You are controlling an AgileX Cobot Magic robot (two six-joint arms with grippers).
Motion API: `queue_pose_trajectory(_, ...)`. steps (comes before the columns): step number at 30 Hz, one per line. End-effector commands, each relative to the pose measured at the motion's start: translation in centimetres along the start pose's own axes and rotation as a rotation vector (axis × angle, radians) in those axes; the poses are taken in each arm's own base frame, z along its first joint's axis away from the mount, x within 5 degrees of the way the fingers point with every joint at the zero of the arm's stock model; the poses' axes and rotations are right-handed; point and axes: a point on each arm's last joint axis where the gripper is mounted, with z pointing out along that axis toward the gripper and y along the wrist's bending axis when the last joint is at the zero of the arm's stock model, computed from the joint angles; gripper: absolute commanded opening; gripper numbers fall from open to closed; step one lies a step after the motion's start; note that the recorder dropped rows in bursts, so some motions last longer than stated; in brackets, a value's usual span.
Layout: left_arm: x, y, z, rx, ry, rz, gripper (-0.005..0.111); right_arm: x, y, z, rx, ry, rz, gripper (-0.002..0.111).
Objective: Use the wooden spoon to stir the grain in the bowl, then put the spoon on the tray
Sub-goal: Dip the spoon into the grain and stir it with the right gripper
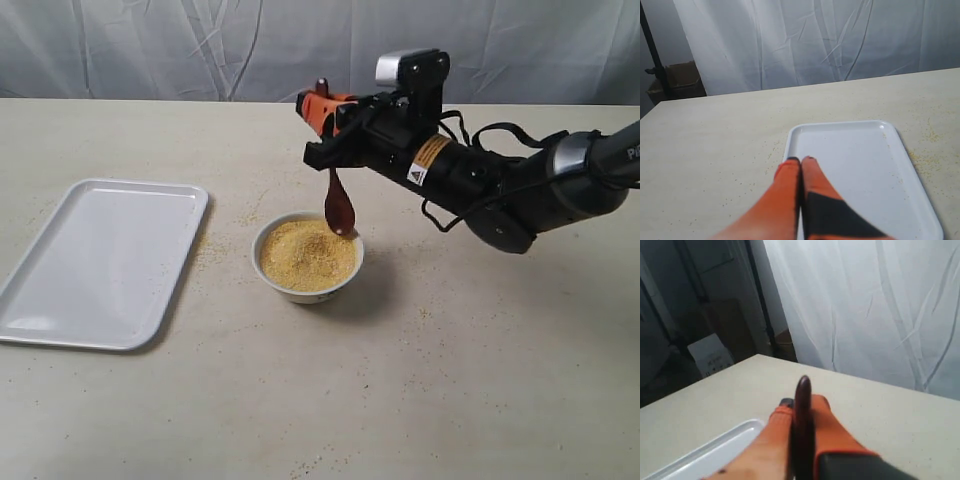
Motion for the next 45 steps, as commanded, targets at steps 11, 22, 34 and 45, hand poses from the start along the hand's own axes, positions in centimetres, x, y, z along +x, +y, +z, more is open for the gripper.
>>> queue_pose_trajectory(11, 0.1, 0.0, 0.0, 0.005, 0.000, 0.003, 0.000, -2.4, 3.8, 0.7, -0.155, -0.122, 0.042, 0.008)
queue_pose_trajectory(22, 0.1, 0.0, 0.0, 0.005, 0.000, 0.003, 0.000, 1.4, 4.0, 2.4, -0.052, 0.106, 0.017, 0.008)
queue_pose_trajectory(34, 0.1, 0.0, 0.0, 0.005, 0.000, 0.003, 0.000, -0.6, 3.1, 2.4, 0.069, 0.033, 0.025, 0.008)
queue_pose_trajectory(45, 0.1, 0.0, 0.0, 0.006, 0.000, 0.001, 0.000, -0.9, 2.7, 2.4, 0.119, 0.031, -0.111, 0.008)
